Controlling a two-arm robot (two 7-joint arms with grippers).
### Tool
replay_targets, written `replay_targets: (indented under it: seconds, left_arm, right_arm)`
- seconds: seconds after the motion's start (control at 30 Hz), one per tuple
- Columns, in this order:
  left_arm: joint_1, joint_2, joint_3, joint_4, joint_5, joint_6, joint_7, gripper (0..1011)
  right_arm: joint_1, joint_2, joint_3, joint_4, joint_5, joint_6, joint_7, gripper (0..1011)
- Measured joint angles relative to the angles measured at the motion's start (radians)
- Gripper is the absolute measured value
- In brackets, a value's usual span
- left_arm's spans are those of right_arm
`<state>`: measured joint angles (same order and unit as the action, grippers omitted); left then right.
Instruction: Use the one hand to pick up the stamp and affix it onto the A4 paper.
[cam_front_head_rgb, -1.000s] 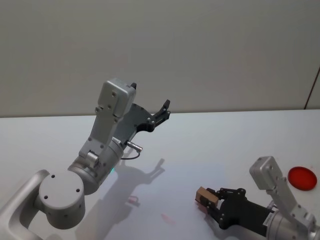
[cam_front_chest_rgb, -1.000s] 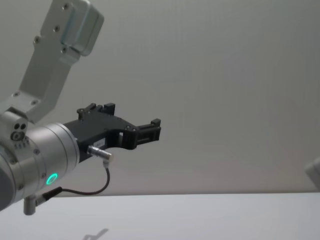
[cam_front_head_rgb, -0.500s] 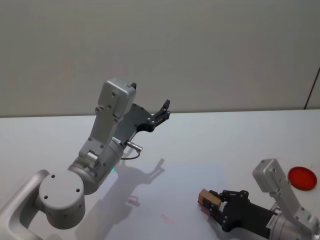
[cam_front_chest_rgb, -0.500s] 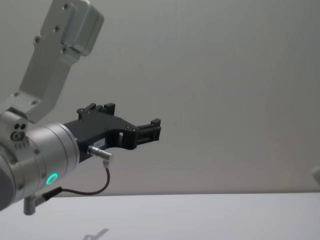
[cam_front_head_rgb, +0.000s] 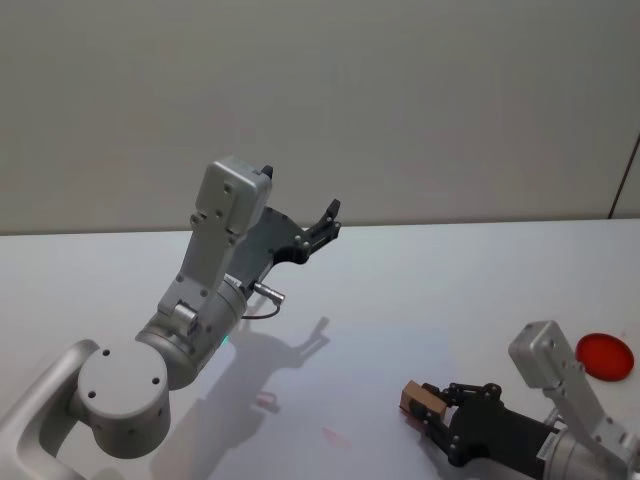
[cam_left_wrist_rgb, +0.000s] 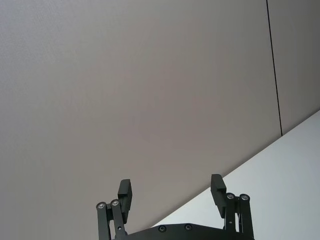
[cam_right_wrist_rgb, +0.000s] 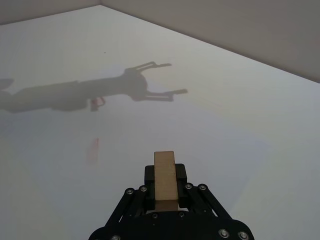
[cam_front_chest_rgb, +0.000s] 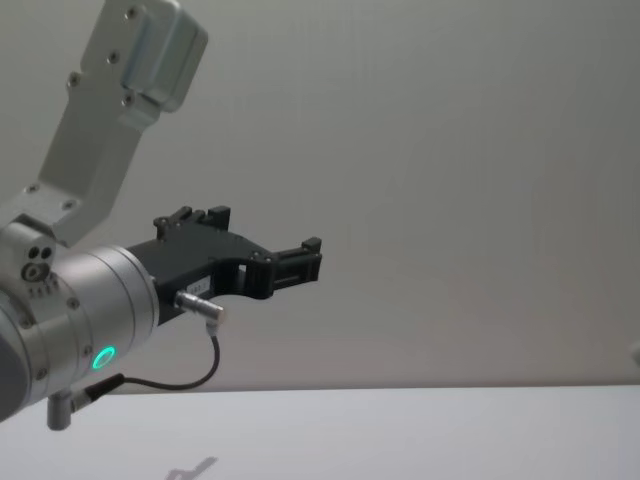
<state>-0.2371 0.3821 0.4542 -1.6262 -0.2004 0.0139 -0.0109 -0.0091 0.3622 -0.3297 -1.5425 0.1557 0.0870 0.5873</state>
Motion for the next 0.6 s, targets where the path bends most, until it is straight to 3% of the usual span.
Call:
replay_targets:
  seconds: [0.6]
  left_arm:
    - [0.0,0.0,0.0,0.0,0.0,0.0,0.0,1001]
  right_arm:
    - [0.007,0.002,-0.006,0.018,-0.007,-0.002,-0.001,220]
